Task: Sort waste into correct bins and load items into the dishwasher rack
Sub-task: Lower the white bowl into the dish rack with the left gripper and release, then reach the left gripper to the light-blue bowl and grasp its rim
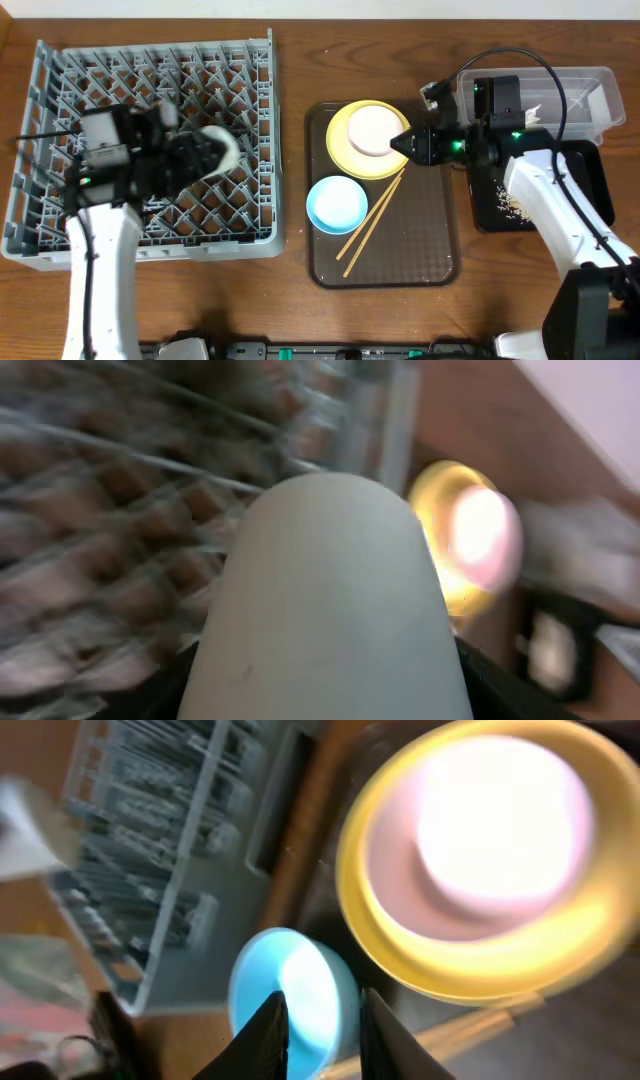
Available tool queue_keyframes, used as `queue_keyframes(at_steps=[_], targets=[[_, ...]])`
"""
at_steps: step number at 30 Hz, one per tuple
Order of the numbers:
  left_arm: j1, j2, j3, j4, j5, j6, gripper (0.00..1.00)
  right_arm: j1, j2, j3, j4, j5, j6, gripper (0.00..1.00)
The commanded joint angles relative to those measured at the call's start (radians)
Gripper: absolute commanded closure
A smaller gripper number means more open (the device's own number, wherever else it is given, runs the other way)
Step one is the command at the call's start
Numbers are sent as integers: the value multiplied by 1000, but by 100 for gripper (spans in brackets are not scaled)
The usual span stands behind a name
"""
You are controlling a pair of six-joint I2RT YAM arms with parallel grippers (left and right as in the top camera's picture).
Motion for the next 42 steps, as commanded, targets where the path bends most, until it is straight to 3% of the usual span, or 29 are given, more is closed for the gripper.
queue_keyframes(at_steps=[1,6,18,22,26,36,42], targets=[[24,-27,31,-61,-298,54,49,-1,-34,81,-67,154,-97,79],[24,5,20,-169,-367,54,49,-1,-80,137,-174,281,-103,80],[24,192,13,-152,-338,54,48,-1,-122,138,-229,307,-102,82],[24,246,13,-145,-332,53,37,-1,-122,138,-234,307,-102,82],[24,259,15,-145,-327,53,14,-1,-122,138,-248,308,-103,78],[4,95,42,-175,-326,53,9,-1,-122,138,-256,325,-102,73],[-164,9,42,-144,-325,74,8,-2,-123,138,-283,535,-57,70]])
